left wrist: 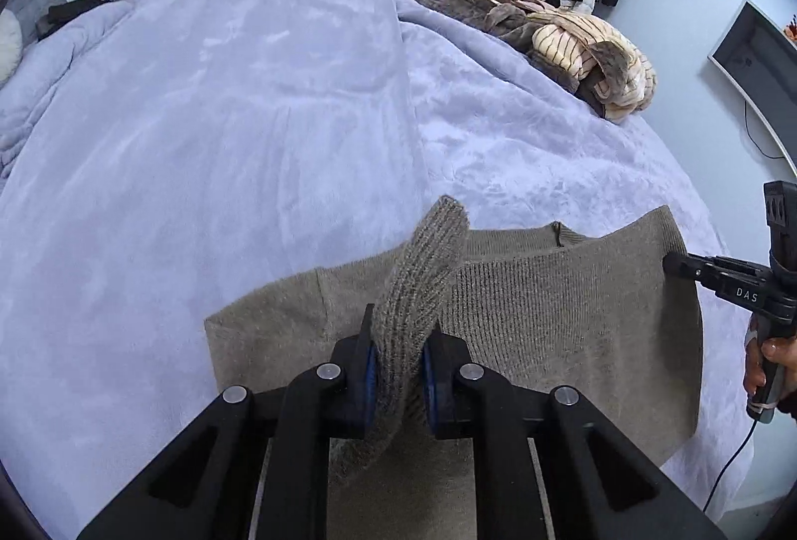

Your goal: Fold small clothes

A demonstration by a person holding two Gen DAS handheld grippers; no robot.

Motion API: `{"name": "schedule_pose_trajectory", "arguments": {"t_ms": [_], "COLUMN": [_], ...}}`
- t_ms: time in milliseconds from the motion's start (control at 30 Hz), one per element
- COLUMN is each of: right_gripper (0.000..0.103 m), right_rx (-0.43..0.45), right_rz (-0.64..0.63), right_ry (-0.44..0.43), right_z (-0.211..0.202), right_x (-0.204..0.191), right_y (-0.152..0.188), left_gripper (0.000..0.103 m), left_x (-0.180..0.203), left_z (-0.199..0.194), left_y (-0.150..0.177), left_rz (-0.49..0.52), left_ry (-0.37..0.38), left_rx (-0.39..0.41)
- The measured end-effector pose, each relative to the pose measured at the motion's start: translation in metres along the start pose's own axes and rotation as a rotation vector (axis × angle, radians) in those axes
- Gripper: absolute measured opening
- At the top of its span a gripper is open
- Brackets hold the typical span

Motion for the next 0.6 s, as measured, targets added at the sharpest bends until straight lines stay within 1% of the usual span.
{"name": "schedule_pose_trajectory", "arguments": {"t_ms": [67, 133, 200, 267, 300, 333, 367, 400, 433, 467, 500, 533, 600], "right_gripper": [0.009, 0.009, 0.01, 0.011, 0.011, 0.014, 0.016, 0.017, 0.023, 0.023, 0.023, 0.023, 0.023], "right_rx": [-0.012, -0.05, -0.098, -0.158, -0.169, -0.169, -0.165, -0.157, -0.149, -0.143, -0.137, -0.126, -0.119], "right_rz": [0.004, 0.035, 0.056, 0.074, 0.098, 0.136, 0.17, 0.194, 0.208, 0.216, 0.23, 0.254, 0.274], "right_ry": [0.014, 0.026, 0.056, 0.079, 0.076, 0.062, 0.057, 0.08, 0.136, 0.18, 0.198, 0.175, 0.098], "right_z": [0.008, 0.027, 0.052, 0.078, 0.084, 0.085, 0.082, 0.077, 0.071, 0.064, 0.056, 0.046, 0.029], "right_x": [0.003, 0.006, 0.012, 0.017, 0.021, 0.025, 0.03, 0.036, 0.046, 0.055, 0.062, 0.067, 0.065], "right_y": [-0.008, -0.008, 0.001, 0.014, 0.017, 0.019, 0.019, 0.019, 0.019, 0.02, 0.02, 0.021, 0.022], "left_gripper": [0.016, 0.016, 0.017, 0.017, 0.027, 0.046, 0.051, 0.051, 0.051, 0.051, 0.051, 0.051, 0.051], "left_x": [-0.007, -0.023, -0.043, -0.064, -0.073, -0.079, -0.084, -0.088, -0.091, -0.092, -0.091, -0.087, -0.072], "left_z": [0.012, 0.032, 0.045, 0.054, 0.053, 0.049, 0.039, 0.028, 0.02, 0.012, 0.004, -0.004, -0.012], "left_y": [-0.004, -0.002, 0.004, 0.014, 0.019, 0.021, 0.022, 0.021, 0.021, 0.02, 0.02, 0.02, 0.02], "left_rz": [-0.005, -0.046, -0.072, -0.084, -0.095, -0.106, -0.118, -0.121, -0.124, -0.13, -0.138, -0.147, -0.155], "left_ry": [-0.038, -0.094, -0.206, -0.311, -0.332, -0.342, -0.356, -0.365, -0.374, -0.376, -0.359, -0.325, -0.239], "left_rx": [-0.017, -0.04, -0.055, -0.091, -0.099, -0.086, -0.06, -0.034, -0.031, -0.037, -0.037, -0.028, -0.021]}}
Point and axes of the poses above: each gripper's, at about its wrist camera, not at the fingertips, and z roughly the way its jaws point, x to its right, y to its underside, the point moved 10 cm from there along z, roughly the way its jaws point, and after that the axes turned 14 degrees about y, right-handed, at the moved point
